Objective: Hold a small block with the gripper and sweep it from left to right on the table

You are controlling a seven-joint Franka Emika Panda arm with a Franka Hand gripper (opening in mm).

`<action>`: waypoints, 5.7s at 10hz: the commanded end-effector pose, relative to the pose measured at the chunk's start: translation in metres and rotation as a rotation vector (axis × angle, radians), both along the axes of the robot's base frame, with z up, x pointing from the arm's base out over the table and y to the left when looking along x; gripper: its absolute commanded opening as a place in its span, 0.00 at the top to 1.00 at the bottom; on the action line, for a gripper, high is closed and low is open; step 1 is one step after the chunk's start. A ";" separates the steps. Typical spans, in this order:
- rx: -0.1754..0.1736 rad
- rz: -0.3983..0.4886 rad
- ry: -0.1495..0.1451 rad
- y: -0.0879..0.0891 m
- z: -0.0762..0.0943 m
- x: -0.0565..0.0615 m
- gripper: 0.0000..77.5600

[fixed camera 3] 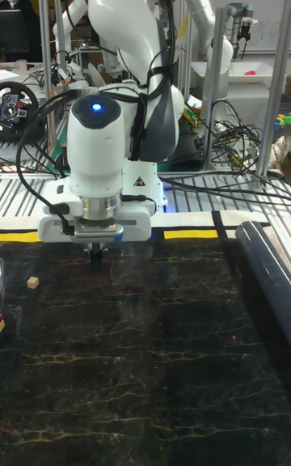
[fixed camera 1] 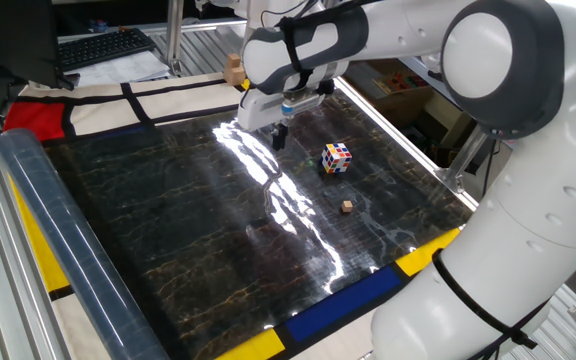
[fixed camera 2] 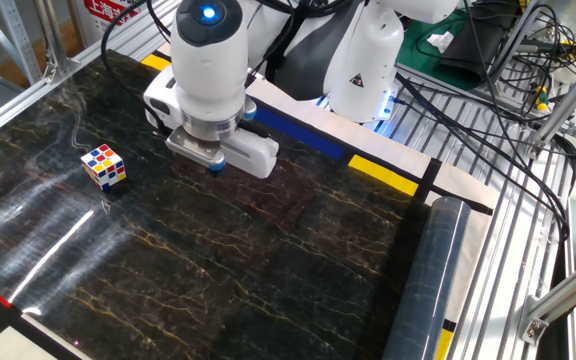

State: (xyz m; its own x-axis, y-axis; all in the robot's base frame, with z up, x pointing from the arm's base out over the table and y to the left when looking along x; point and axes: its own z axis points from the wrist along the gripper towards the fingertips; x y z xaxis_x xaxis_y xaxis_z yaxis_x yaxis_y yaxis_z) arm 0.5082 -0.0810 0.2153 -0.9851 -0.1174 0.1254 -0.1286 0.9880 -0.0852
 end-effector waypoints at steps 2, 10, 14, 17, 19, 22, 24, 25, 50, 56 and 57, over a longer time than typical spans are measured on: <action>0.001 0.022 -0.001 0.000 -0.004 0.001 1.00; 0.009 0.033 -0.039 0.002 -0.025 0.004 1.00; 0.010 0.031 -0.038 0.002 -0.030 0.004 1.00; 0.012 0.033 -0.039 0.002 -0.031 0.004 1.00; 0.013 0.035 -0.039 0.002 -0.031 0.004 1.00; 0.014 0.041 -0.040 0.002 -0.031 0.004 1.00; 0.014 0.045 -0.039 0.002 -0.031 0.004 1.00; 0.017 0.045 -0.039 0.002 -0.031 0.004 1.00; 0.090 0.030 -0.006 0.002 -0.033 0.004 1.00; 0.091 0.029 -0.006 0.002 -0.033 0.004 1.00; 0.091 0.034 -0.006 0.002 -0.033 0.004 1.00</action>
